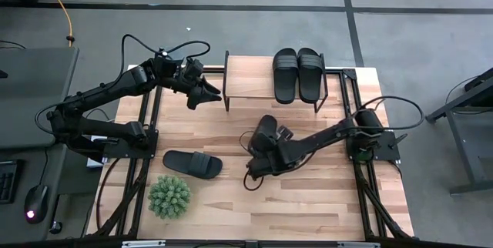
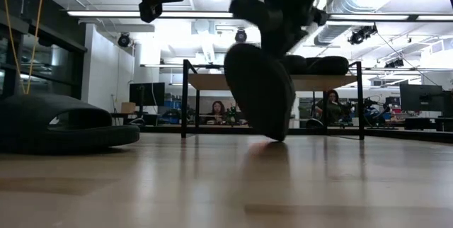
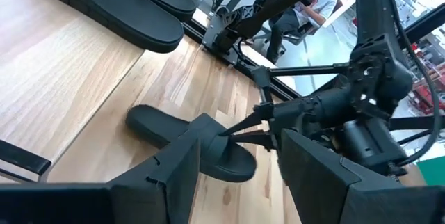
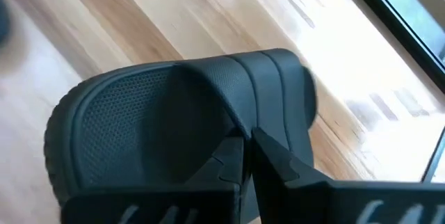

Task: Pick and place slides into the shelf
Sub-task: Put the black slipper on the shelf

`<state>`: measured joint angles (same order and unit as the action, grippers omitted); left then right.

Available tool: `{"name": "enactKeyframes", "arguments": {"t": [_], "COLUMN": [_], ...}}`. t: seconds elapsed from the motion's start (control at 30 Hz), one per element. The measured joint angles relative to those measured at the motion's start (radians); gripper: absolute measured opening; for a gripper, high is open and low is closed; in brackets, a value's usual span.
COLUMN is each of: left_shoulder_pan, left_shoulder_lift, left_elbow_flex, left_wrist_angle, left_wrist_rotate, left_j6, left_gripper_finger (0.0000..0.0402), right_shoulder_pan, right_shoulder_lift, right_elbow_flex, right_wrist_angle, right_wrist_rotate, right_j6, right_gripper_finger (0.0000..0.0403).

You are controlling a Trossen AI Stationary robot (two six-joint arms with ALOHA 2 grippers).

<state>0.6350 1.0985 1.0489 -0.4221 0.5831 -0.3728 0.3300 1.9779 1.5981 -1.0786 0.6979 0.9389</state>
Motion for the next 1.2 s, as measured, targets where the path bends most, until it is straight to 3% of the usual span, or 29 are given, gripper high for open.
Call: {"name": "enactKeyframes", "arguments": {"t": [0.63, 0.8, 1.2], "left_shoulder_pan": [0.001, 0.001, 0.001], "left_shoulder_lift": [0.0, 0.0, 0.0], "left_elbow_flex": [0.0, 0.0, 0.0], "left_wrist_angle": [0.18, 0.191, 0.188], "left_wrist_rotate": [0.0, 0.001, 0.0], "left_j6": [-0.177, -0.201, -0.23], "left_gripper_finger": [0.0186, 0.0186, 0.0186], "right_shoulder_pan": [0.104, 0.101, 0.041], "right_shoulder_lift": [-0.108, -0.152, -0.292], "right_elbow_flex": [0.108, 0.108, 0.109], "right_wrist_angle": [-0.073, -0.085, -0.064], "right_wrist_rotate": [0.007, 0.059, 0.083], "right_j6": [-0.041, -0.061, -0.275], "right_gripper_finger": [0.0, 0.0, 0.0]}}
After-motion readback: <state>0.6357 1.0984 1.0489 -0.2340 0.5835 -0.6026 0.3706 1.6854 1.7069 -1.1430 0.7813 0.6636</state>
